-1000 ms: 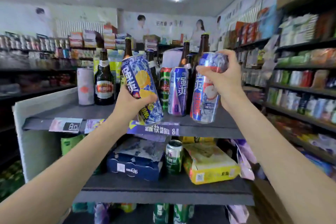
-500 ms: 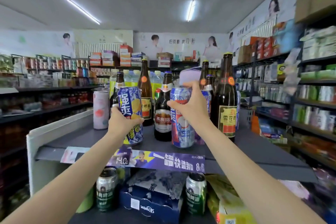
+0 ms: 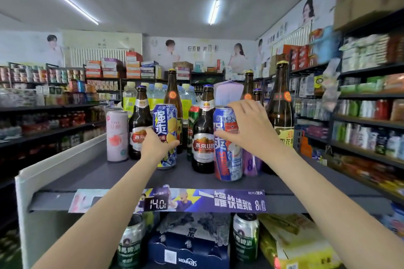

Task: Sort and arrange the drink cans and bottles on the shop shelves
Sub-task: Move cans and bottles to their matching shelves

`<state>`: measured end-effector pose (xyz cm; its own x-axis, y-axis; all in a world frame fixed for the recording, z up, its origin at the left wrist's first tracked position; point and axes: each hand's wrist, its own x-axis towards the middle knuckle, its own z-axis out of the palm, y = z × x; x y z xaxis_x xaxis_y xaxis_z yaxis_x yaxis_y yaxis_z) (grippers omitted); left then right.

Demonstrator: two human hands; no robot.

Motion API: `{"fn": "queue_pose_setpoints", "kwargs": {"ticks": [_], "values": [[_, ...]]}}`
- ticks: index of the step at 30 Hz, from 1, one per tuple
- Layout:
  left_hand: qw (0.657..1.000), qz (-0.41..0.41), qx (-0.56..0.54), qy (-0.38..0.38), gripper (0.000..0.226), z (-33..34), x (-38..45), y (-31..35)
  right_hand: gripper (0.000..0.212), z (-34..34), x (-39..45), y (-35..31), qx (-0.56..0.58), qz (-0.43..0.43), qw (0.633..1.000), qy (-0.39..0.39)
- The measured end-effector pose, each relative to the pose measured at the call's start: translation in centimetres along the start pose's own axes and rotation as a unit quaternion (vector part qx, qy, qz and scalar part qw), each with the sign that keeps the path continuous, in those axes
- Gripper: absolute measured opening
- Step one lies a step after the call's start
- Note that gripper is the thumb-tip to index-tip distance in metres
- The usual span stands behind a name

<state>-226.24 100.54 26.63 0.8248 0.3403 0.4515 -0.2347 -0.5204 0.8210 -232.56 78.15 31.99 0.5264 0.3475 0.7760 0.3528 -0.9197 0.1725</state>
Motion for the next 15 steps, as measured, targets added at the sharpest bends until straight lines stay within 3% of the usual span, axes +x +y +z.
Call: {"fn": "queue_pose_setpoints", "kwargs": {"ticks": [3, 6, 9, 15], "values": [[0.993, 0.064, 0.075, 0.068, 0.09, 0.8, -0.7, 0.6, 0.091, -0.2, 0.2, 1.0, -0.02, 0.022, 0.997, -0.068], [0.986, 0.085, 0.079, 0.123, 0.085, 1.4, -1.5, 0.9, 0.094, -0.1, 0.2, 1.6, 0.001, 0.034, 0.995, -0.089], [0.994, 0.054, 0.027, 0.095, 0.082, 1.3, -1.4, 0.4, 0.089, 0.2, 0.4, 1.6, 0.029, 0.041, 0.994, -0.097], [0.995, 0.073, 0.003, 0.071, 0.086, 0.8, -1.4, -0.5, 0.095, 0.1, 0.6, 2.3, 0.064, 0.026, 0.988, -0.139]]}}
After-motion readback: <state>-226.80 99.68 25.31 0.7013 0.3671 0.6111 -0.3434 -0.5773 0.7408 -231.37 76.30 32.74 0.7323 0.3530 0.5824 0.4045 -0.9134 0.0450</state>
